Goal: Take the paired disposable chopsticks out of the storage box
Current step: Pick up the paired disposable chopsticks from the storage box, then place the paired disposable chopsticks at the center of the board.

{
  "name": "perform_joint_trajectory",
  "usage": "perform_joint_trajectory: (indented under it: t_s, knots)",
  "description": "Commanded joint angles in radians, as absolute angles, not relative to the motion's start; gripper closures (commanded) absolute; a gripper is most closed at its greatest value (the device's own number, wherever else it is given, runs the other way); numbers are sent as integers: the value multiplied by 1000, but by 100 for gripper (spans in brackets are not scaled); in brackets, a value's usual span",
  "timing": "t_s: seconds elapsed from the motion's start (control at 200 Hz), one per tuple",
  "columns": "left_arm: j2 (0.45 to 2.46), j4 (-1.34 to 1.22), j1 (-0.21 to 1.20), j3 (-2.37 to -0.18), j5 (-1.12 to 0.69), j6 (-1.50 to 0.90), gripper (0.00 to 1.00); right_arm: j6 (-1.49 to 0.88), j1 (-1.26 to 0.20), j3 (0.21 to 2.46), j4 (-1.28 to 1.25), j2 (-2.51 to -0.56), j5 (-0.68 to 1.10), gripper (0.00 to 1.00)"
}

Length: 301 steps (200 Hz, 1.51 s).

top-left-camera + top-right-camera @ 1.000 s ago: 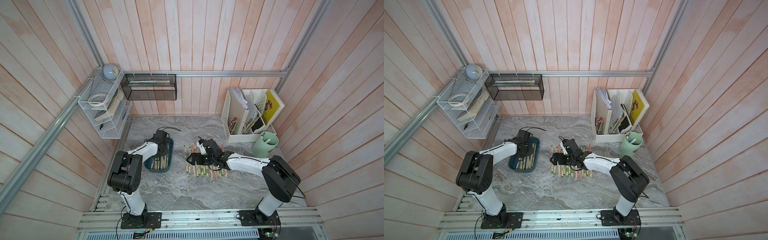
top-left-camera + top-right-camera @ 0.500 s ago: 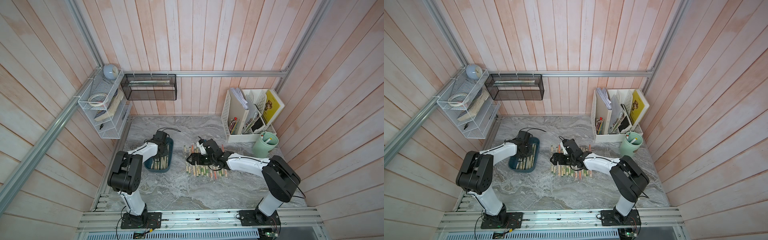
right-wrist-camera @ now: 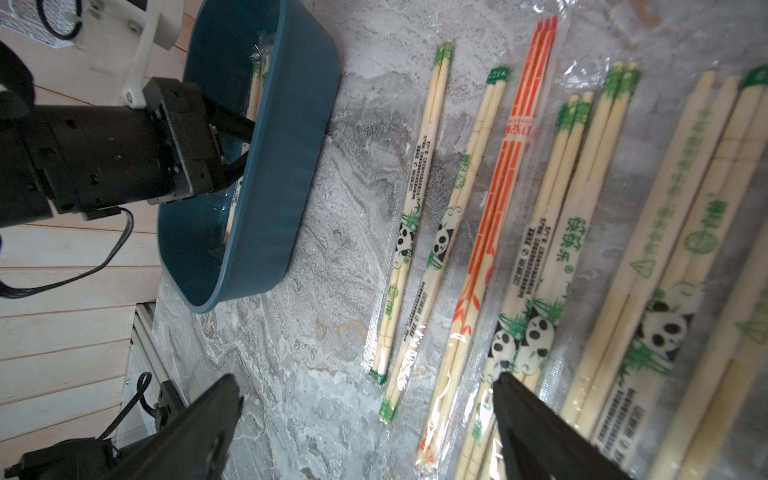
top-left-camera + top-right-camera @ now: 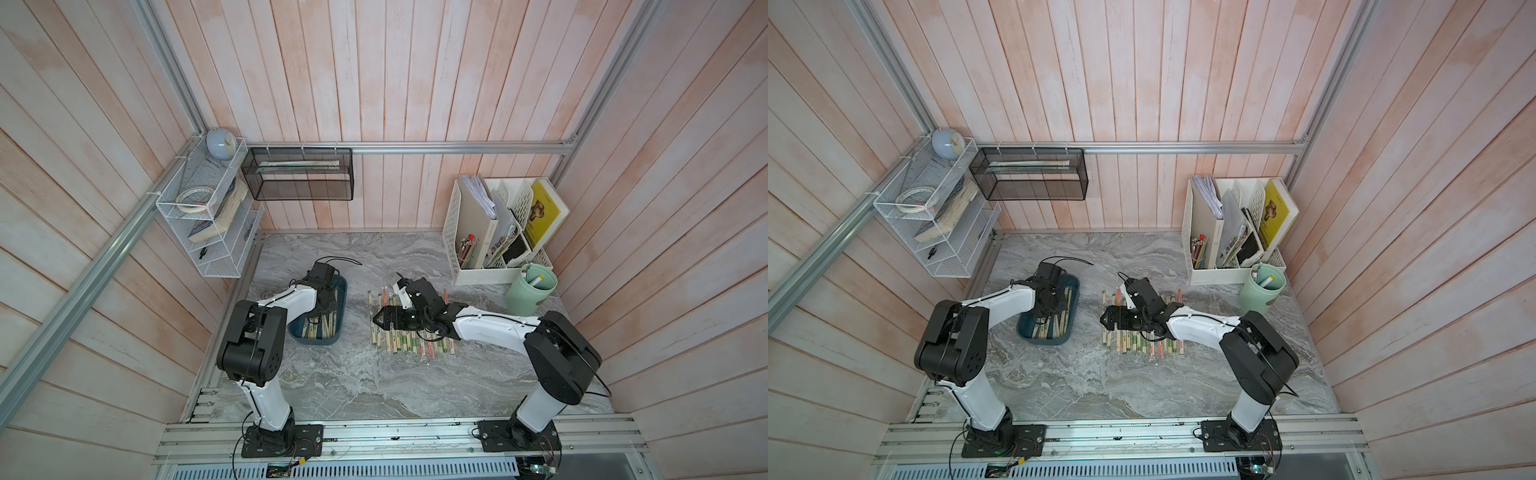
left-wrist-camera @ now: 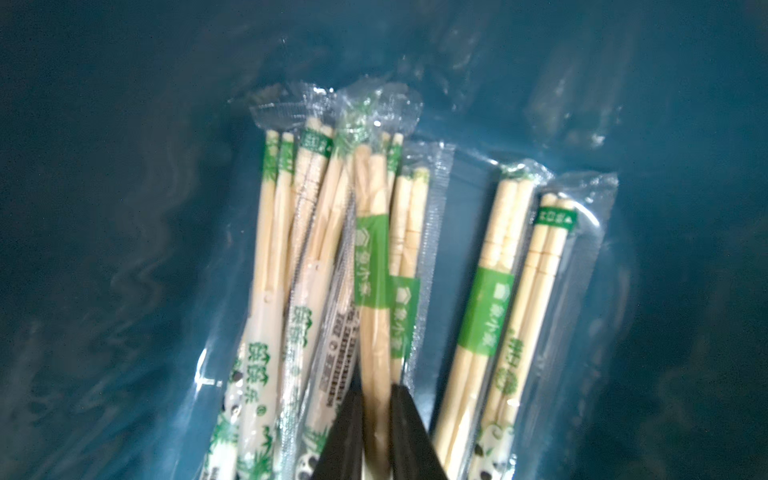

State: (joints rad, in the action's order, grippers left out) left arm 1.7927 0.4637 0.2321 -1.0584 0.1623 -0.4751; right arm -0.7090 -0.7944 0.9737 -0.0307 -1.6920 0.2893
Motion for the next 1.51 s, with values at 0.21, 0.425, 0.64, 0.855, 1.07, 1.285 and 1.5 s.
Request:
perform_joint_trajectory:
  t_s: [0.21, 0.425, 0.64, 0.855, 1.07, 1.285, 1.5]
  knots:
    - [1755, 524, 225, -1093, 190, -462, 91, -698, -800, 972, -28, -1669, 282, 3]
    - [1716, 543, 203, -1103, 195, -451, 97, -698, -800, 971, -31, -1671, 284, 3]
    - [1666, 579, 181, -1160, 200, -422, 100, -698, -801, 969, -35, -1674, 288, 3]
    - [1596, 571, 192, -1220, 124, -375, 100, -696, -799, 970, -35, -1675, 285, 3]
    - [1581, 568, 301, -1261, 110, -382, 100, -697, -794, 963, -36, -1671, 279, 3]
    - [1644, 522, 416, -1265, 101, -452, 100, -699, -781, 926, -37, -1643, 261, 3]
    - [1762, 498, 489, -1265, 117, -515, 100, -709, -781, 858, -41, -1598, 246, 3]
